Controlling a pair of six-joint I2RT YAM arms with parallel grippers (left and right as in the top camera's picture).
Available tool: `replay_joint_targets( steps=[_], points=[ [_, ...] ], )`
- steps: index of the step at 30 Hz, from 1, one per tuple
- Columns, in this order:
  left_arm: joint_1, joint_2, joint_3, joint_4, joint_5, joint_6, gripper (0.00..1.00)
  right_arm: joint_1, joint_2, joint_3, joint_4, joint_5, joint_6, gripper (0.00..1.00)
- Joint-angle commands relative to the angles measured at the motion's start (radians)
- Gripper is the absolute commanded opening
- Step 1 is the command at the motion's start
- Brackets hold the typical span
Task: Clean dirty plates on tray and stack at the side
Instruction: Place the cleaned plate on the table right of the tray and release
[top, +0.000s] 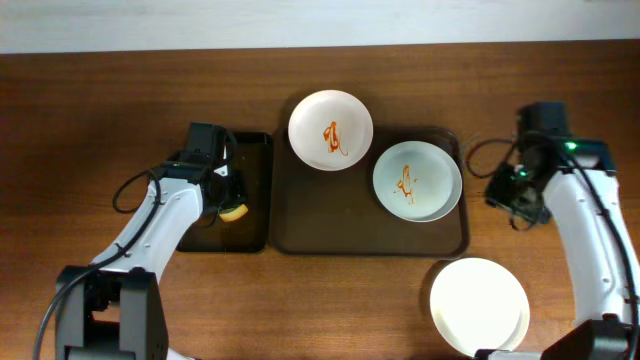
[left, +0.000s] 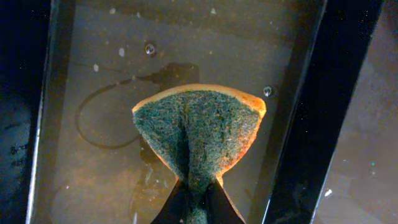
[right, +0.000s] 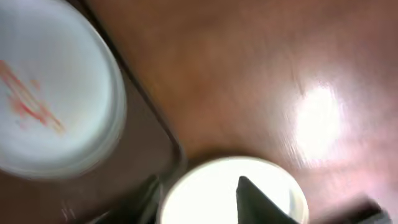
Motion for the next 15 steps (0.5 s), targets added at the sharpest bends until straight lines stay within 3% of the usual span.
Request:
replay_joint_targets(
  steps=[1, 2, 4, 7, 8, 10, 13, 15],
  points=[
    [0.005, 0.007, -0.003, 0.002, 0.011, 0.013, 0.0, -0.07, -0.023, -0.007, -0.107, -0.043, -0.035, 0.53],
    [0.005, 0.007, -0.003, 0.002, 0.011, 0.013, 0.0, -0.081, -0.023, -0.02, -0.125, -0.043, -0.038, 0.61],
    [0.005, 0.007, -0.003, 0.002, 0.011, 0.013, 0.0, -0.08, -0.022, -0.077, -0.126, -0.047, -0.041, 0.67],
    [0.005, 0.007, -0.003, 0.002, 0.011, 0.013, 0.0, -0.08, -0.023, -0.145, -0.105, -0.116, -0.029, 0.69],
    [0.005, 0.007, -0.003, 0.002, 0.011, 0.013, 0.0, -0.08, -0.023, -0.164, -0.092, -0.121, -0.013, 0.64],
    [0.005, 0.007, -0.003, 0.002, 0.011, 0.013, 0.0, -0.08, -0.022, -0.227, -0.051, -0.121, 0.054, 0.3],
    [0.005, 0.007, -0.003, 0.002, 0.011, 0.013, 0.0, -0.08, -0.022, -0.309, -0.001, -0.122, 0.1, 0.28],
    [0.005, 0.007, -0.003, 0.002, 0.011, 0.013, 0.0, -0.08, -0.022, -0.382, 0.064, -0.121, 0.115, 0.17]
  ],
)
